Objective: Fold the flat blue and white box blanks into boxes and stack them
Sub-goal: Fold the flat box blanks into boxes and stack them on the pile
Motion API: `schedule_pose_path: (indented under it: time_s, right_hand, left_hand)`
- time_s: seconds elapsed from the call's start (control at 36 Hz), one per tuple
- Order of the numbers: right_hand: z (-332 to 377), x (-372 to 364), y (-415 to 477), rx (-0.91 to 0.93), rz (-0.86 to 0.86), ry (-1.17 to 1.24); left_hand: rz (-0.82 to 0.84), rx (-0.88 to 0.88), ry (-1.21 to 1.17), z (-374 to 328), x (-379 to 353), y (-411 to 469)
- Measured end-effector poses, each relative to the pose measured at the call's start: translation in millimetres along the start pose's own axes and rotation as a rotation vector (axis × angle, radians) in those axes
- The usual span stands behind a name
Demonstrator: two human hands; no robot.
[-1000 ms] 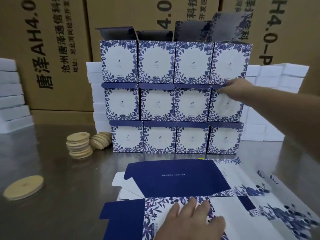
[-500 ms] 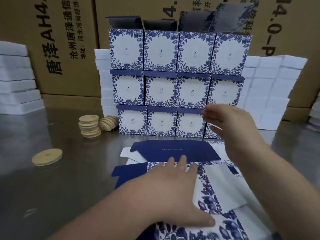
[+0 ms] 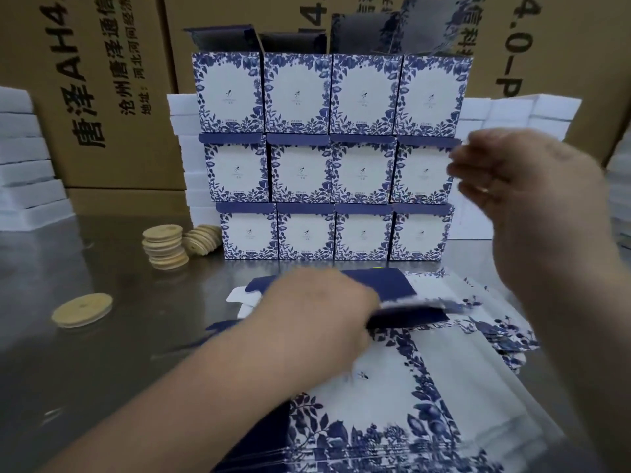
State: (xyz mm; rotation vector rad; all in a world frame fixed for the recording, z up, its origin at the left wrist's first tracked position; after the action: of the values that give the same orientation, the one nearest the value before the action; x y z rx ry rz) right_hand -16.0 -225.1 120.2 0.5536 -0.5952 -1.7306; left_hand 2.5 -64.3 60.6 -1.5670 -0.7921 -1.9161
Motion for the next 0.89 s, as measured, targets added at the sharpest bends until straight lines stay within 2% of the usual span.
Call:
schedule_pose_path:
  time_s: [0.08,0.17,0.25,0.36,0.53,0.61,0.72,0.89]
  right_hand:
    - [8,10,1,0.092,-0.119,-0.003]
    - [6,14,1,0.13,-0.222,-0.075]
    - [-5,10,0,0.077,-0.333,0.038]
    - [-24,4,0,-0.065,-0.385,0.017]
    - [-44,3,3,-0.281,-0.246,-0.019]
    - [-46,0,2,-0.299,-0.194,-0.025]
    - [-47,0,3,-0.324,-0.163,-0.007]
    - [-49,-2,2,-0.307,-0.066,0.014]
  left_hand:
    - [-0.298,0.182,-0.13,25,19,-6]
    - [-0.689,0.253,-0.316,47,32,-17]
    - [-0.851,0.331,-0.543,68,33,-20]
    - [-1.001,0.407,-0.889,86,35,-23]
    - [-1.09,0.338,-1.154,83,28,-17]
    - [-1.111,0.275,-1.222,79,24,-14]
    - [-1.056,0.157,-1.316,74,21,-12]
    - [-0.995,0.137,-1.335,72,18,-10]
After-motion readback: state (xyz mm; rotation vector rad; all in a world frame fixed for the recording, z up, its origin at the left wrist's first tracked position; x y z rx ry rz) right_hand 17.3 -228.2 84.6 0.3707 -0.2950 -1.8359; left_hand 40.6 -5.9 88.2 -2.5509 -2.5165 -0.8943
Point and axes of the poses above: each hand's wrist, its own y-axis towards the middle knuckle, its own x-axis out of the back of the hand, z = x × y, the point moved 2 cm from there along y, towards the middle knuckle, and after that the axes turned 15 degrees about z, right-handed, at the moved point
